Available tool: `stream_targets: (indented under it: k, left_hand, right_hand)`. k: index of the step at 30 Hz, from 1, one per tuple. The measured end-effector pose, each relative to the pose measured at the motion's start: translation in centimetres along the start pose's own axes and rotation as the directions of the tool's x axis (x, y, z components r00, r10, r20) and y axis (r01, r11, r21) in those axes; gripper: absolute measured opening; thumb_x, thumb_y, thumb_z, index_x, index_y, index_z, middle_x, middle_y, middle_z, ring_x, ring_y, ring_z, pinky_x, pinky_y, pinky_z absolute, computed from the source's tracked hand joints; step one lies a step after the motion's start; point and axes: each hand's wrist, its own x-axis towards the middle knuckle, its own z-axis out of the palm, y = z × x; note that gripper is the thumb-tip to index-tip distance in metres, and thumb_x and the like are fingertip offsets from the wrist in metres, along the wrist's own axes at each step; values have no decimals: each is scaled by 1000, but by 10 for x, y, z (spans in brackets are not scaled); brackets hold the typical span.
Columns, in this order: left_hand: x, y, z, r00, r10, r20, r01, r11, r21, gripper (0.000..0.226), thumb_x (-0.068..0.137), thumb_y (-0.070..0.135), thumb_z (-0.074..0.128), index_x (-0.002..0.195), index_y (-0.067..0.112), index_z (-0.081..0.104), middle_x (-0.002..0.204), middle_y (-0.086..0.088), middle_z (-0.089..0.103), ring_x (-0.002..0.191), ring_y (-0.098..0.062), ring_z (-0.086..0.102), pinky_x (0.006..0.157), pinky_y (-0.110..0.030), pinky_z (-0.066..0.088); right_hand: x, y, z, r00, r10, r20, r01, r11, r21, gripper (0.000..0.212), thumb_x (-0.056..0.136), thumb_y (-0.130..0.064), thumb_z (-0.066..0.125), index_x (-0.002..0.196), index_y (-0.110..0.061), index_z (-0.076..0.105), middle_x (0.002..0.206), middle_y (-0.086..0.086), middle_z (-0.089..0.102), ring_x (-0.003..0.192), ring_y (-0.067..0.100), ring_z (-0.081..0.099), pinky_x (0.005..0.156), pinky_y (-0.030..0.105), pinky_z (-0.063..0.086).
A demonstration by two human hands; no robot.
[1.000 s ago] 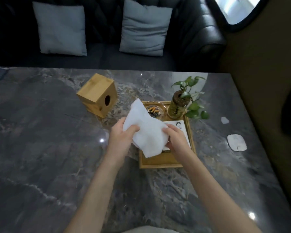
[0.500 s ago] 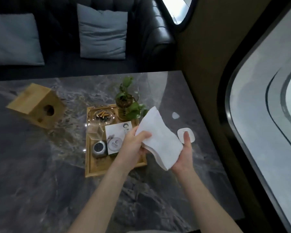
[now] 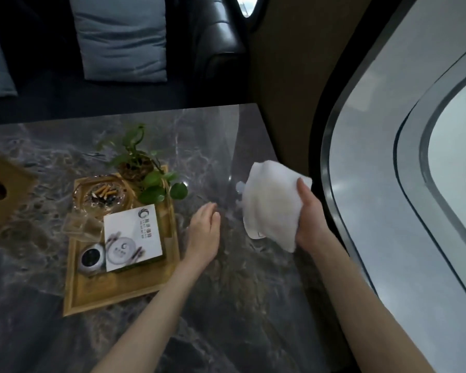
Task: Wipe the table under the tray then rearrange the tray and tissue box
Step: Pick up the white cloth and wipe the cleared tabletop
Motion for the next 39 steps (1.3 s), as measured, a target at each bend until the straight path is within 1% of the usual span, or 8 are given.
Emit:
stream_targets:
  k: [3, 5, 10, 13, 17, 20, 24, 39]
  left_hand:
    - [23, -15, 17, 991, 130, 25, -129, 914, 386, 51, 98, 34, 22, 146, 15, 16, 157, -1, 12, 145, -16, 6, 117, -33, 3]
    - [35, -24, 24, 993, 104, 49, -114, 864, 490, 55, 98, 36, 18, 146, 14, 8, 158, -2, 1, 145, -16, -4, 117, -36, -4]
    - [50, -38, 32, 999, 41, 4, -37, 843, 537, 60, 94, 42, 7, 146, 11, 4, 158, -5, -1, 145, -16, -4, 116, -36, -7]
    - [50, -44, 35, 999, 39, -13, -25, 830, 558, 71, 85, 46, -6, 146, 11, 4, 158, -3, 0, 145, -15, -3, 116, -34, -7]
    - [52, -44, 36, 998, 49, -29, -24, 834, 551, 68, 87, 43, -1, 146, 12, 9, 158, -2, 5, 145, -13, 0, 116, -33, -6]
    - [53, -45, 35, 998, 48, -40, -18, 832, 555, 65, 89, 40, 4, 146, 11, 13, 158, -3, 8, 145, -13, 3, 115, -33, -5]
    - [52, -43, 36, 997, 64, -42, -28, 817, 576, 66, 88, 39, 5, 145, 7, 15, 157, -7, 10, 145, -17, 6, 114, -34, -5]
    - [55, -48, 39, 995, 69, -76, -15, 829, 559, 60, 91, 36, 15, 144, 9, 18, 155, -5, 17, 143, -14, 10, 113, -29, -7]
  right_hand:
    - [19, -25, 9, 987, -77, -139, 28, 945, -327, 59, 91, -54, 36, 132, -13, 46, 115, 7, 61, 105, 25, 56, 96, 41, 44]
    - [33, -35, 11, 975, -176, -135, 73, 829, -554, 59, 93, -53, 32, 138, -14, 37, 121, 4, 50, 105, 21, 49, 89, 35, 38]
    - [63, -37, 21, 940, -341, -26, 155, 491, -857, 38, 97, -44, 31, 109, -16, 53, 95, 0, 52, 71, 4, 47, 71, 27, 38]
    - [92, -7, 24, 930, -354, 102, 218, 304, -927, 52, 94, -46, 32, 95, -3, 59, 90, 8, 60, 83, 18, 58, 76, 35, 42]
    - [127, 50, 21, 949, -138, 283, 283, -20, -959, 71, 89, -51, 11, 142, -8, 32, 151, 12, 30, 142, 25, 22, 117, 37, 13]
    - [133, 81, 16, 936, -214, 278, 251, -144, -957, 63, 94, -43, 8, 147, -12, 3, 158, 8, 3, 146, 20, -2, 117, 37, -5]
    - [141, 103, 11, 940, -199, 276, 179, -401, -898, 78, 81, -55, -1, 147, -13, -9, 157, 13, -10, 144, 26, -13, 114, 41, -13]
    - [221, 44, 3, 914, -221, 340, 190, -508, -840, 82, 89, -62, 25, 147, -12, -4, 158, 11, -3, 145, 23, -7, 117, 43, -6]
